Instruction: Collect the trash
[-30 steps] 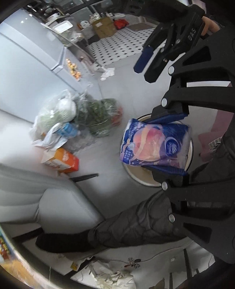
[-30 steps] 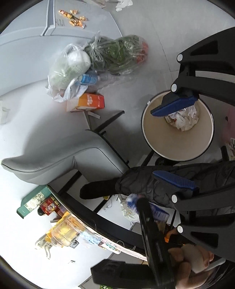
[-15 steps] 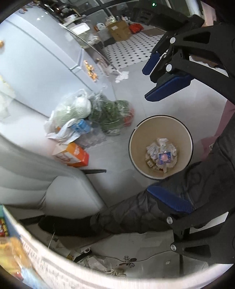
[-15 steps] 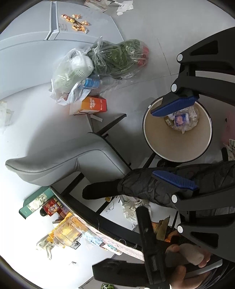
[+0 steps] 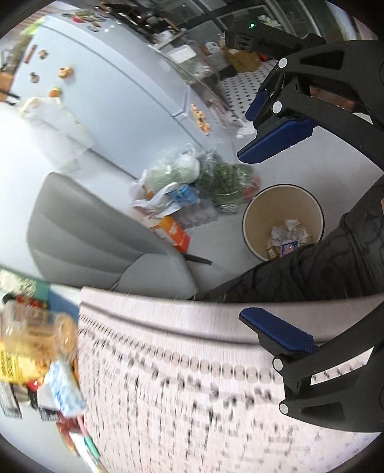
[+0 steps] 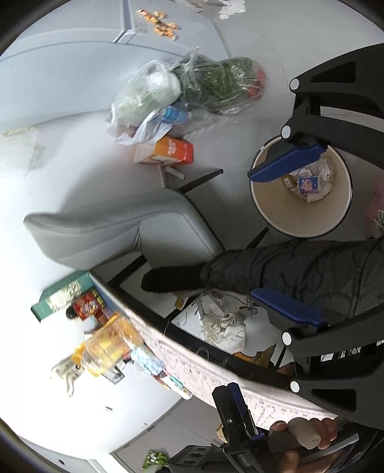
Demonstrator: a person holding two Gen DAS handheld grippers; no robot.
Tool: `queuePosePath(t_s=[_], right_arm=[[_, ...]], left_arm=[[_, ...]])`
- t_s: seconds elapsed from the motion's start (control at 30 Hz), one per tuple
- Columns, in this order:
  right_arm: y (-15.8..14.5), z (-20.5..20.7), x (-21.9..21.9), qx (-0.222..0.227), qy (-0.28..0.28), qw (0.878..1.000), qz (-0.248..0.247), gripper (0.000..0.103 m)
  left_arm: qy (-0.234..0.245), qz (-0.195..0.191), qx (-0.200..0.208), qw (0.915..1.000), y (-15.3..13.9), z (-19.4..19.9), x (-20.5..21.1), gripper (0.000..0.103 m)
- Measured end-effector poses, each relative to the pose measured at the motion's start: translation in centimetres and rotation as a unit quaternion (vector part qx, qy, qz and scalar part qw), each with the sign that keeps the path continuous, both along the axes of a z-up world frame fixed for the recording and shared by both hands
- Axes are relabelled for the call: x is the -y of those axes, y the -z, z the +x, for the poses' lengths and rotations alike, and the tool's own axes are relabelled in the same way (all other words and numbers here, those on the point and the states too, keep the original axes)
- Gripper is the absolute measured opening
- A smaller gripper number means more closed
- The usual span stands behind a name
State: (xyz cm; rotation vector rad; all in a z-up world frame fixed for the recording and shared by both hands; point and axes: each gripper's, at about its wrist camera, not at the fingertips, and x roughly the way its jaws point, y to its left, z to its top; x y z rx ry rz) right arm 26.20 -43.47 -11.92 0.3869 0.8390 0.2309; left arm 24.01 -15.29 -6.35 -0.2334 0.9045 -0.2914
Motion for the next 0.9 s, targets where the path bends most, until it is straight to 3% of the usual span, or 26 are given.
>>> queuePosePath(t_s=[0.33,0.47,0.9], right_arm=[[-6.2,-1.1,-5.4,0.042,-0.036,0.998,-0.025,0.087],[-8.8,-1.9,-7.5,0.062,-0.045,0.996,-0.036,0.096],[-16.1,-5.3,-13.9,0.128,-0.064,0.988,-0.064,0.095]], left_arm=[[-0.051,-0.022,0.057,0.9968,-4.6,-4.3,-7.0,0.097],[-0.07,-0.021,0.083,0.9939,-6.6,-6.7,-9.6,0.097],[-0.149,0.007,0.148,0.9777,-10.4,-14.3,-16.9,0.097]])
